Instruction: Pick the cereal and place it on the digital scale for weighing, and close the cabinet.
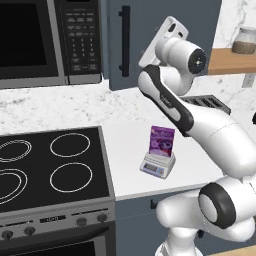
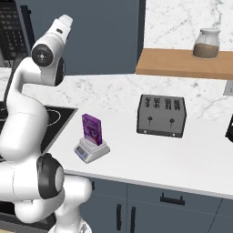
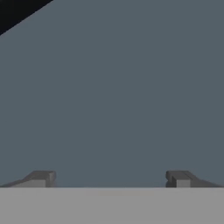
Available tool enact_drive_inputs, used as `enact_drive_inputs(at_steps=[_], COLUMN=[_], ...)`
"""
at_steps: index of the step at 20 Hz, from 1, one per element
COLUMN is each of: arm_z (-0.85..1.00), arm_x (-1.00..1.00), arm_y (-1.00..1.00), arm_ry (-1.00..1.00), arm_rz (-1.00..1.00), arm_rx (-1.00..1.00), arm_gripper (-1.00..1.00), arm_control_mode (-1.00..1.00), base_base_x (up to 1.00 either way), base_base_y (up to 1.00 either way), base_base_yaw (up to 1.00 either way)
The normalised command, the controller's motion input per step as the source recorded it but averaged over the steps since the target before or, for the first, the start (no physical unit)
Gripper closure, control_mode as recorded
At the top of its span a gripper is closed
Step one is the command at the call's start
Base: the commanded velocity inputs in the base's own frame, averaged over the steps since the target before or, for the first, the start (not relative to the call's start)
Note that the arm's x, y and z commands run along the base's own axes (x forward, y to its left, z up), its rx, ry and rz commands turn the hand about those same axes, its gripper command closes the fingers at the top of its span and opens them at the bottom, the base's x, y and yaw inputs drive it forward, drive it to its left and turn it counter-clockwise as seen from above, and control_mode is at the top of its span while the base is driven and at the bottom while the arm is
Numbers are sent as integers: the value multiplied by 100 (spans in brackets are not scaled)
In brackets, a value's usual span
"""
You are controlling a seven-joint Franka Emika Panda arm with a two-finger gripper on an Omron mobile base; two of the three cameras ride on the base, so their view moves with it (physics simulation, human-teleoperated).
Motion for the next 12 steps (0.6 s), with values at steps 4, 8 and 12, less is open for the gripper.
enact_drive_inputs(at_steps=[4,8,12], arm_z=[0,0,0], arm_x=[71,63,67], arm_y=[0,0,0], arm_ry=[0,0,0], arm_rz=[0,0,0], arm_rx=[0,0,0], arm_gripper=[-100,-100,-100], arm_control_mode=[-100,-100,-100], base_base_x=[0,0,0], base_base_y=[0,0,0], base_base_yaw=[0,0,0])
